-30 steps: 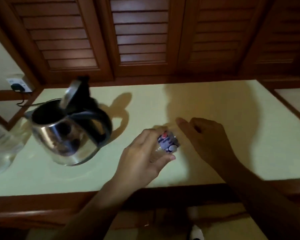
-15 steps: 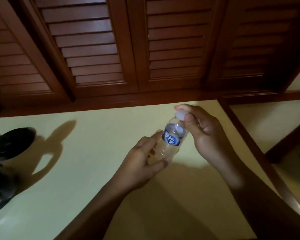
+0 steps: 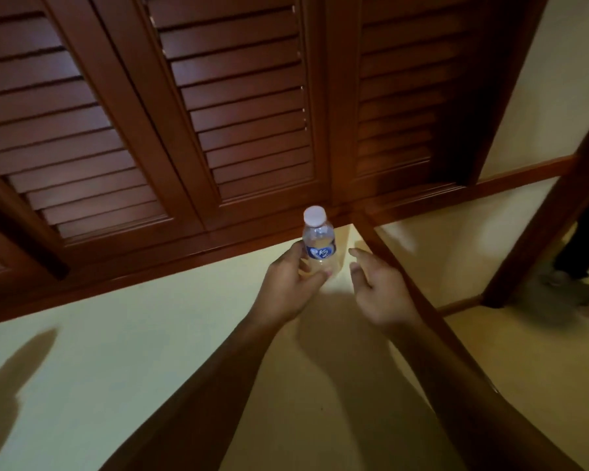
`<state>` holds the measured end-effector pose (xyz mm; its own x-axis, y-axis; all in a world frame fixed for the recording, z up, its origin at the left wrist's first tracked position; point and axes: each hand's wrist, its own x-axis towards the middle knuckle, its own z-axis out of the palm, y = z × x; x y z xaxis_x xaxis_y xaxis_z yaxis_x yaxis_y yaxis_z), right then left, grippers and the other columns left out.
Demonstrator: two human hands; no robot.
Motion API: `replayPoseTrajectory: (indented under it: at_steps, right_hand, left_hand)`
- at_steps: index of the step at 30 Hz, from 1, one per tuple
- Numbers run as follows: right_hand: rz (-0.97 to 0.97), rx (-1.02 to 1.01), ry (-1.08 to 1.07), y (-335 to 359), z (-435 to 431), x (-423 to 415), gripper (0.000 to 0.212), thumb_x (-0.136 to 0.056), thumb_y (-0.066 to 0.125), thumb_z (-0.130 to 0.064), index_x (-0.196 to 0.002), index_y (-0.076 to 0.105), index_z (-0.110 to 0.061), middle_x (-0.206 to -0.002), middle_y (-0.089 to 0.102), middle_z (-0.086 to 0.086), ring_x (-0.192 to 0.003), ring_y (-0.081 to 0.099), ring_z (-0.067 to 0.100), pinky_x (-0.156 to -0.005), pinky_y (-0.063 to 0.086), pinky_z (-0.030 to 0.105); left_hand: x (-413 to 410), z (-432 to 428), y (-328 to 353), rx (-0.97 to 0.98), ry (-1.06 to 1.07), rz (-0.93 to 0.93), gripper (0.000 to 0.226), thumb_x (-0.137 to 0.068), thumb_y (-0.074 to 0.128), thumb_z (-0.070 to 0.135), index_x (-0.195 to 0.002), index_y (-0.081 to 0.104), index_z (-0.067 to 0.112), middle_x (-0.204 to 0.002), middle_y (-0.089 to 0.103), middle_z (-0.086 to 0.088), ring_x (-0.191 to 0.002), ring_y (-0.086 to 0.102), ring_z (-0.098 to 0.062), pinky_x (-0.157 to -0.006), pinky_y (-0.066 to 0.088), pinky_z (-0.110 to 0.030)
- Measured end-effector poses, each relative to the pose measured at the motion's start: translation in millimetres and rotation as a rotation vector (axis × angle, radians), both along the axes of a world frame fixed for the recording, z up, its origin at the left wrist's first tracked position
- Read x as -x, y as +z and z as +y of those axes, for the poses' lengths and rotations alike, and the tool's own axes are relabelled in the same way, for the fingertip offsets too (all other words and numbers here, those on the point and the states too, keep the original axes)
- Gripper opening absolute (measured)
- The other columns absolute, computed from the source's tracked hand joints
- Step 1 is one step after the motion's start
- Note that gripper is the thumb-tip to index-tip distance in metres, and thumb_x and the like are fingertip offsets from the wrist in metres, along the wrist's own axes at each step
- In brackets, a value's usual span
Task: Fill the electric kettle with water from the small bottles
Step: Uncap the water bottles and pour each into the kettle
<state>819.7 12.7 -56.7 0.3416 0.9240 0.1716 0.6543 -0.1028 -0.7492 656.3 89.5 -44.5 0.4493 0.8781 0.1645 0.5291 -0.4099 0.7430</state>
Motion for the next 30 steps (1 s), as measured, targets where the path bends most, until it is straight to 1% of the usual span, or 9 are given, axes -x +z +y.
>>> replayPoseTrajectory:
  at_steps: [2,4,7,9,12,19,22,27,30]
  right_hand:
    - [-0.133,0.115,0.028,-14,8,-14,0.053,-0.102,0.032,-0.034,-0.143,0.051,-0.006,-0.143,0.057,0.014,-0.135,0.049,0.033,-0.113,0.026,0.033]
    - [-0.194,0.124,0.070,-28,14,-24,0.065,-0.095,0.027,-0.038,-0.140,0.051,0.002,-0.139,0.058,0.020,-0.133,0.050,0.037,-0.117,0.021,0.040]
    - [-0.308,0.119,0.109,-43,21,-29,0.071,-0.092,0.021,-0.039,-0.136,0.053,0.005,-0.136,0.058,0.023,-0.132,0.052,0.039,-0.117,0.027,0.051]
    - [-0.351,0.180,0.134,-41,23,-28,0.083,-0.087,0.011,-0.047,-0.142,0.047,0.004,-0.143,0.053,0.022,-0.138,0.045,0.036,-0.120,0.022,0.049]
    - [-0.330,0.187,0.120,-41,27,-30,0.089,-0.085,0.007,-0.055,-0.146,0.041,0.000,-0.147,0.049,0.019,-0.143,0.039,0.032,-0.123,0.016,0.044]
    - [-0.324,0.159,0.111,-45,27,-30,0.084,-0.091,0.009,-0.058,-0.151,0.038,-0.006,-0.155,0.044,0.014,-0.148,0.034,0.027,-0.121,0.007,0.035]
    - [-0.319,0.182,0.101,-45,28,-31,0.074,-0.095,0.019,-0.052,-0.154,0.033,-0.009,-0.158,0.039,0.011,-0.150,0.030,0.025,-0.122,0.005,0.034]
    - [-0.292,0.180,0.108,-43,26,-31,0.084,-0.091,0.011,-0.062,-0.154,0.033,-0.010,-0.159,0.039,0.010,-0.149,0.030,0.023,-0.123,0.008,0.036]
    - [-0.255,0.117,0.103,-38,23,-29,0.084,-0.091,0.016,-0.061,-0.150,0.041,-0.006,-0.153,0.046,0.014,-0.145,0.038,0.027,-0.122,0.014,0.036]
  left_hand:
    - [-22,20,-4,-0.013,0.006,0.009,0.048,-0.094,0.073,0.038,-0.137,0.057,0.025,-0.121,0.066,0.006,-0.096,0.065,-0.009,-0.078,0.056,-0.029]
    - [-41,38,-7,-0.017,-0.004,0.006,0.045,-0.094,0.073,0.035,-0.135,0.058,0.024,-0.120,0.067,0.003,-0.096,0.065,-0.013,-0.080,0.054,-0.032]
    - [-66,58,-10,0.019,-0.024,0.028,0.045,-0.093,0.074,0.033,-0.134,0.058,0.022,-0.116,0.070,0.002,-0.098,0.066,-0.016,-0.084,0.055,-0.034]
    - [-76,69,-13,0.029,-0.021,0.057,0.046,-0.092,0.075,0.035,-0.133,0.059,0.022,-0.114,0.071,0.000,-0.097,0.067,-0.017,-0.086,0.058,-0.038]
    - [-84,84,-19,0.024,-0.023,0.067,0.043,-0.090,0.076,0.035,-0.128,0.060,0.022,-0.105,0.071,0.000,-0.091,0.068,-0.018,-0.085,0.059,-0.043]
    - [-93,104,-18,0.056,-0.004,0.052,0.034,-0.090,0.077,0.033,-0.118,0.063,0.020,-0.093,0.072,0.003,-0.080,0.066,-0.011,-0.078,0.058,-0.038]
    - [-94,108,-21,0.077,-0.008,0.052,0.033,-0.088,0.079,0.033,-0.115,0.064,0.021,-0.091,0.070,0.004,-0.080,0.067,-0.011,-0.077,0.059,-0.037]
    - [-90,104,-20,0.104,-0.018,0.061,0.048,-0.088,0.080,0.032,-0.131,0.061,0.021,-0.106,0.068,0.006,-0.096,0.069,-0.014,-0.085,0.060,-0.036]
    - [-73,90,-18,0.106,0.029,0.037,0.062,-0.088,0.082,0.033,-0.143,0.057,0.022,-0.121,0.067,0.006,-0.105,0.066,-0.011,-0.083,0.053,-0.020]
